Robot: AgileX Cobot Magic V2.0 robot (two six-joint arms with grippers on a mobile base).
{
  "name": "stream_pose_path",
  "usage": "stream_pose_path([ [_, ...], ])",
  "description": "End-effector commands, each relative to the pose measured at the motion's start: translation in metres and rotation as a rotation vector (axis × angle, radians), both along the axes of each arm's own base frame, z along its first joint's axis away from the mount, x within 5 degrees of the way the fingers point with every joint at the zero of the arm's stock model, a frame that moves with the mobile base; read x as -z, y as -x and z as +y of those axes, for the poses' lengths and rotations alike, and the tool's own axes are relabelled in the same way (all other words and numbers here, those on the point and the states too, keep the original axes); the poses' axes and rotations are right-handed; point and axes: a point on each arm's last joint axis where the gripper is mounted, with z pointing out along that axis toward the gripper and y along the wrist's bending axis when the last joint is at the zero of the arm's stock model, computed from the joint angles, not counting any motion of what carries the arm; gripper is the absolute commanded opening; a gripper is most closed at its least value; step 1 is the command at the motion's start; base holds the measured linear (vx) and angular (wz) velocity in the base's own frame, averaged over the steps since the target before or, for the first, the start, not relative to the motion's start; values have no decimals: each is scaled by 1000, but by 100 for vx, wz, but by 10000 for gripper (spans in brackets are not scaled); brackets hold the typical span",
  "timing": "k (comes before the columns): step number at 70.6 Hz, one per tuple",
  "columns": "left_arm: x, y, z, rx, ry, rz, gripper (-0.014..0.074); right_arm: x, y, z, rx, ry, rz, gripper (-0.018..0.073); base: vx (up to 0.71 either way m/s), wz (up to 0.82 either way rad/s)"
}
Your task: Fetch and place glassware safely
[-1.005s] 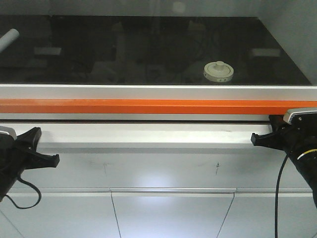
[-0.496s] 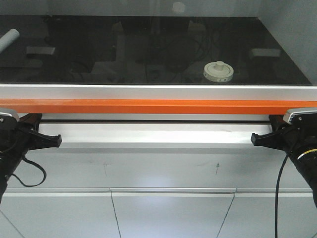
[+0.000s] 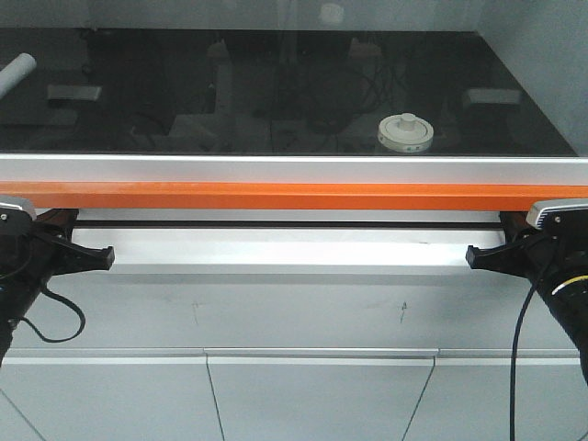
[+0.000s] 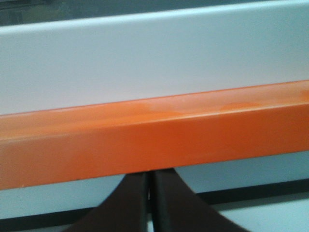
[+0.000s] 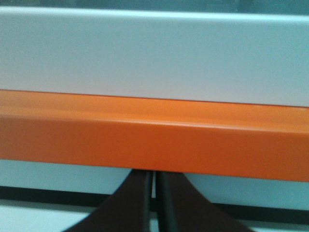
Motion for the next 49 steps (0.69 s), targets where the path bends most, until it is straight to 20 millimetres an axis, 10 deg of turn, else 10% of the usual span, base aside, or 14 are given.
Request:
stream_pose_path([
  [1,-48,-3,-2,2,18,-284,-7,-34,-3,0,-7,3,-219,-1,0,0],
  [49,-113,-5,-2,1,16,-368,-7,-71,6,0,-3,14,-324,-1,0,0],
])
